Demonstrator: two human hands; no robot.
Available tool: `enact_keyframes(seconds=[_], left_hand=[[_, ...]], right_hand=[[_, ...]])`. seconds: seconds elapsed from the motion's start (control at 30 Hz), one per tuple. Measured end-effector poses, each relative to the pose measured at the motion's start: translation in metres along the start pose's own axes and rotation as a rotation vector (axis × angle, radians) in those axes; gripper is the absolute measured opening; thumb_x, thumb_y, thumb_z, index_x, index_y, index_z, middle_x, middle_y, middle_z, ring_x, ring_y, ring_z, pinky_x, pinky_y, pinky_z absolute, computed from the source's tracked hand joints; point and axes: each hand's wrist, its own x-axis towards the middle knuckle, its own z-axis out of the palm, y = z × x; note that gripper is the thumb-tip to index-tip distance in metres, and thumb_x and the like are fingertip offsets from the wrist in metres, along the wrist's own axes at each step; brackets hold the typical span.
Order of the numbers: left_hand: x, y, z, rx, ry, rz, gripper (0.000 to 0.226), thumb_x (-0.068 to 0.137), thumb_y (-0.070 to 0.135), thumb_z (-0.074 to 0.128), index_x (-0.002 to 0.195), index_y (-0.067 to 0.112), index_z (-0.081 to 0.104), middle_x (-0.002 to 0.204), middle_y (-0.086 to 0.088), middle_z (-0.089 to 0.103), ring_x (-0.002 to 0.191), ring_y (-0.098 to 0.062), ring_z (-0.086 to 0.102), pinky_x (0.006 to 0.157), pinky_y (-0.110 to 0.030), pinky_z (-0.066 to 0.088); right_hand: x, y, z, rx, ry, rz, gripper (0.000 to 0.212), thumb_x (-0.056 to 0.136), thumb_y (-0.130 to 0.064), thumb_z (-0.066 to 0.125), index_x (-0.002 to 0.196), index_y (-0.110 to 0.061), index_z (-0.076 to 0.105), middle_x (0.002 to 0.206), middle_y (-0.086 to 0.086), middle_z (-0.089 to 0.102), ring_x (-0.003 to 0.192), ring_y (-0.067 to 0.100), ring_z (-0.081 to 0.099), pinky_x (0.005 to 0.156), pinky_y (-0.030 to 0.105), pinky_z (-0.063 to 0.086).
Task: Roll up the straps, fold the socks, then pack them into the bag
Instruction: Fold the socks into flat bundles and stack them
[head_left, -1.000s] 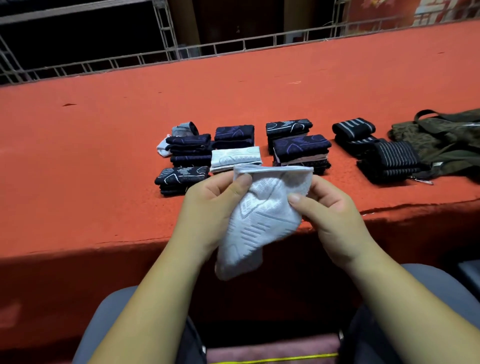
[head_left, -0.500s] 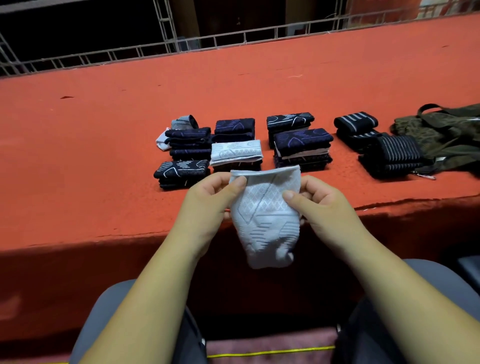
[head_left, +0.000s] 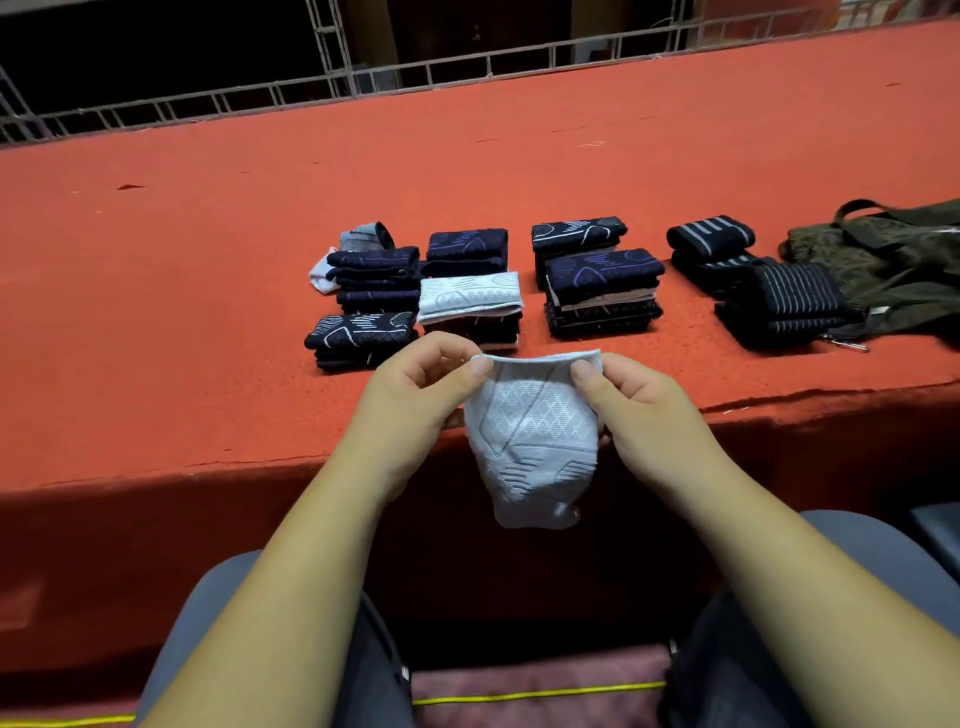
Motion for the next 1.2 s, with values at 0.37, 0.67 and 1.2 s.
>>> enact_keyframes(seconds=[0.37,0.67,1.2], left_hand=[[0.001,-0.001,0.002,-0.242,0.061,-0.073,0.017,0.099,0.006,0.069,0.112,0.017,0.066,0.078,0.006,0.065,0.07,-0.009,0.066,0.058,-0.023,0.054],[0.005,-0.001,-0.006,-0.296,0.238,-0.074,0.014,0.097,0.007,0.073,0.108,0.015,0.072,0.084,0.002,0.068,0.073,-0.012,0.067,0.061,-0.029,0.059],[0.001,-0.015,0.0,-0.173,-0.054,-0.252,0.027,0.097,0.004,0.071,0.124,0.003,0.068,0.112,-0.018,0.079,0.094,-0.028,0.076,0.081,-0.038,0.062]], right_hand=[[-0.002,-0.001,0.005,0.075,-0.016,0.006,0.03,0.11,-0.035,0.055,0.095,-0.019,0.075,0.075,0.003,0.071,0.069,0.009,0.061,0.066,0.026,0.051],[-0.002,0.009,0.01,0.054,-0.2,0.038,0.017,0.103,-0.009,0.067,0.118,-0.009,0.074,0.097,0.005,0.08,0.081,0.011,0.068,0.07,0.027,0.055],[0.002,-0.002,0.008,0.279,-0.109,0.136,0.027,0.102,-0.027,0.064,0.124,-0.013,0.072,0.108,0.011,0.079,0.087,0.027,0.073,0.076,0.041,0.062]])
